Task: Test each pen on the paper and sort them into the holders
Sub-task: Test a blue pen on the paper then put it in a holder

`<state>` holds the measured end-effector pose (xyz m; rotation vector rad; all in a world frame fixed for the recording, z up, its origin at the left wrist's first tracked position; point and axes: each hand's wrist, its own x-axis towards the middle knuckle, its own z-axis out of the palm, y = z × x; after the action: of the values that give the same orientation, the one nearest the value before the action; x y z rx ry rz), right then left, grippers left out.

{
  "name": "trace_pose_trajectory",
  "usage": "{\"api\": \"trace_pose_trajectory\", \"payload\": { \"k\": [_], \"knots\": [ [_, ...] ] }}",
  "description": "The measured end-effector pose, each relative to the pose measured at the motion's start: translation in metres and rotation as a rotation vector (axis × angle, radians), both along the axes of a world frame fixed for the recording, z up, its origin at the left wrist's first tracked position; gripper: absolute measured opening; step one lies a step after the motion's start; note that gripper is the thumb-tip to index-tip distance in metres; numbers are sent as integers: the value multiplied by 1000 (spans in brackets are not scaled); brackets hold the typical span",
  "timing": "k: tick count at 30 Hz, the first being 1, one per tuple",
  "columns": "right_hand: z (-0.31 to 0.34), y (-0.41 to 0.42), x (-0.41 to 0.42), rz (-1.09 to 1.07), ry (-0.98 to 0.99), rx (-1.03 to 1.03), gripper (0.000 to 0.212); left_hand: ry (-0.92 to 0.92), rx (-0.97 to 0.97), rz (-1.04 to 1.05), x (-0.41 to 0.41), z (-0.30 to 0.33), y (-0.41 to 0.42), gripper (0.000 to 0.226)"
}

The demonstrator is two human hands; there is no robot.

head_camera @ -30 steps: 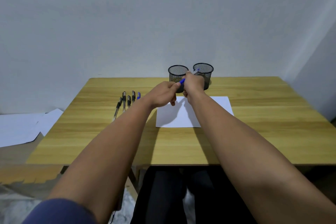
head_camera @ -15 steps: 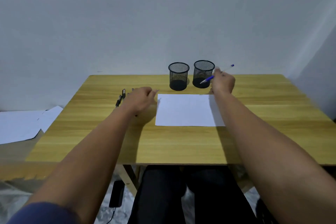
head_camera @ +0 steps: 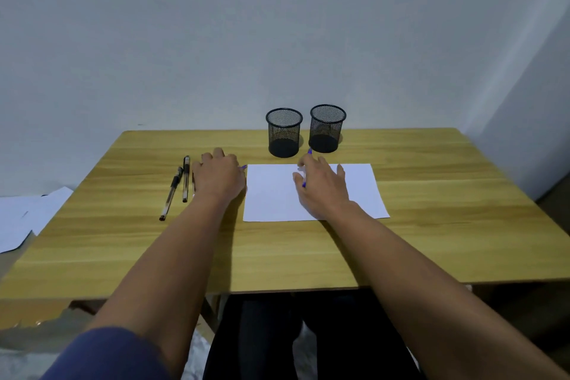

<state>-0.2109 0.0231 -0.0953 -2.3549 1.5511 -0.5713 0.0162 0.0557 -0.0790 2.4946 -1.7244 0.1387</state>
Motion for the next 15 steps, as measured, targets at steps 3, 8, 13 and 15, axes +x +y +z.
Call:
{"api": "trace_pose_trajectory", "payload": {
  "k": [3,8,13,15],
  "knots": [
    [-10,0,-7,3,27,85,27,48,-162,-123,-4,-4,6,44],
    [-18,-3,-27,18,-10,77,26,39,-92,-396,-9,-21,21,57],
    [-23,-10,-44,-17,-13,78,25,54,-31,-378,-9,-33,26,76],
    [-22,-12,-45,-19,1,79,27,83,-42,-372,-8,-33,25,76]
  ]
}}
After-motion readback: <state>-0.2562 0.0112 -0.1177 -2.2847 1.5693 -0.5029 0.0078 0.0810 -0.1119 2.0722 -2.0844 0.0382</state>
